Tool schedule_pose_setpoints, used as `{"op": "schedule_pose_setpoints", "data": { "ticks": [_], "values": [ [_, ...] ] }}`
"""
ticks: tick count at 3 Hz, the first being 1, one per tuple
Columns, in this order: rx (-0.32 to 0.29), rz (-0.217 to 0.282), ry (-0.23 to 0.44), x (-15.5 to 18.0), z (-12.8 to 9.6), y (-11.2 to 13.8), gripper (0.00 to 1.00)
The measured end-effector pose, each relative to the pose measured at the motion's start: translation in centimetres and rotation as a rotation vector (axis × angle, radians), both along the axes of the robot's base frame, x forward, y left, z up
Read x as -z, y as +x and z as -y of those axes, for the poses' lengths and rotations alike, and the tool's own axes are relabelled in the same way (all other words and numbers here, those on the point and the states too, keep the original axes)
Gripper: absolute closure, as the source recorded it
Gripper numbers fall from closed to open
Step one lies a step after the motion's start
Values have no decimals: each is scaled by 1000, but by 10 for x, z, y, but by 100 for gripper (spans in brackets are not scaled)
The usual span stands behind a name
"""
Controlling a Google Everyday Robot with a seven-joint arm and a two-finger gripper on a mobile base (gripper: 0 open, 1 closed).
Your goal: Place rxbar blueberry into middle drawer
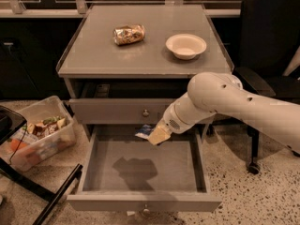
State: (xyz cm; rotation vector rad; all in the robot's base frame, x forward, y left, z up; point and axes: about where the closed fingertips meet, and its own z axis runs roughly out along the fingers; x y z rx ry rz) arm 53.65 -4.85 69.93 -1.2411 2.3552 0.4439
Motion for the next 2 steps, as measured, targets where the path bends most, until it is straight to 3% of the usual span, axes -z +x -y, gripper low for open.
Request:
{"op": "schedule_pose_setpoints", "data": {
  "ticks": [1,2],
  "values": [
    [0,0,0,0,0,0,100],
    [-27,-5,-49,22,-7,7,100]
  ]
}}
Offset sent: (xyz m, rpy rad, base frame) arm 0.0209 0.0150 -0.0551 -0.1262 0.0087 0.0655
